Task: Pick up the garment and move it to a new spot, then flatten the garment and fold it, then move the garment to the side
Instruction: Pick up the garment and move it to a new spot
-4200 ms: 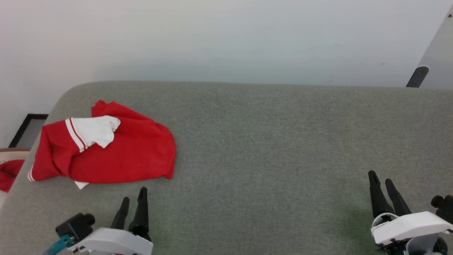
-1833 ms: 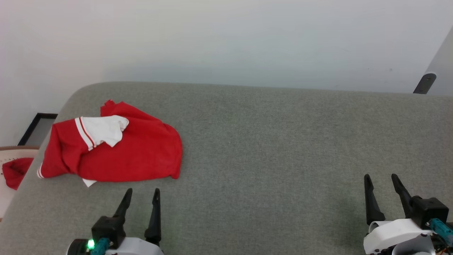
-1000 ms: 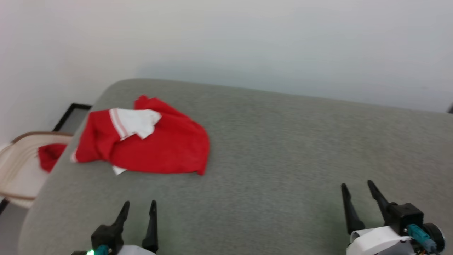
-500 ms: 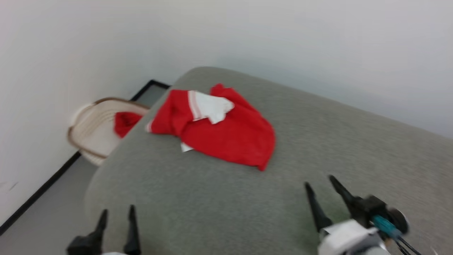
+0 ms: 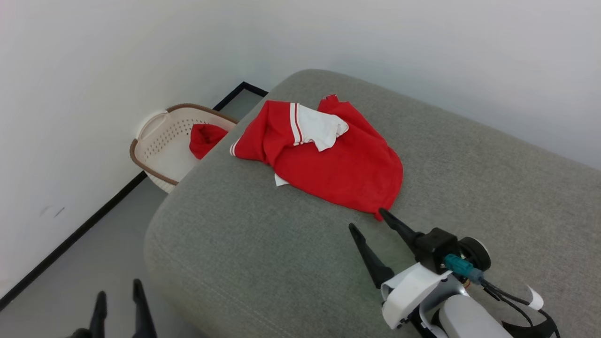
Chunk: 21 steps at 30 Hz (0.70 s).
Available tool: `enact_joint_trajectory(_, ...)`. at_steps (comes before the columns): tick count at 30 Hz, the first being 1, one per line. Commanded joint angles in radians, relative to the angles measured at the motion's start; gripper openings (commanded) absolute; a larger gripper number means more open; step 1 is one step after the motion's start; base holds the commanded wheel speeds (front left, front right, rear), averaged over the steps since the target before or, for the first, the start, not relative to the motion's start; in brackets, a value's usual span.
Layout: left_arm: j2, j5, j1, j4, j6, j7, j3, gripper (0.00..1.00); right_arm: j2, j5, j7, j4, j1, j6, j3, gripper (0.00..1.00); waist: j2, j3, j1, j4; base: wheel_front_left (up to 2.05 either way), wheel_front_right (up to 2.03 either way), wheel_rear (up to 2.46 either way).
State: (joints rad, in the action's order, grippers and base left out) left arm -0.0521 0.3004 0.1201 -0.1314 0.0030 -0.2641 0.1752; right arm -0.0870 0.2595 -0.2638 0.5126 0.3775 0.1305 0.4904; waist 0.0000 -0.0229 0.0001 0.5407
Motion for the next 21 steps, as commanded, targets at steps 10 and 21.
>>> enact_joint_trajectory(10, -0.037, -0.067, -0.243, -0.151, -0.115, 0.017, -0.161, 1.00, -0.027, -0.012, -0.001, -0.037, -0.078, 0.000, -0.114, 1.00, 0.0000, -0.001, -0.0001, -0.034, 0.00, 0.00, 0.00)
enact_joint_trajectory(21, -0.227, 0.121, -0.807, -0.473, -0.133, 0.154, -0.354, 1.00, -0.031, -0.080, -0.001, -0.121, -0.034, 0.000, -0.150, 1.00, 0.0000, -0.228, -0.0001, -0.310, 0.00, 0.00, 0.00)
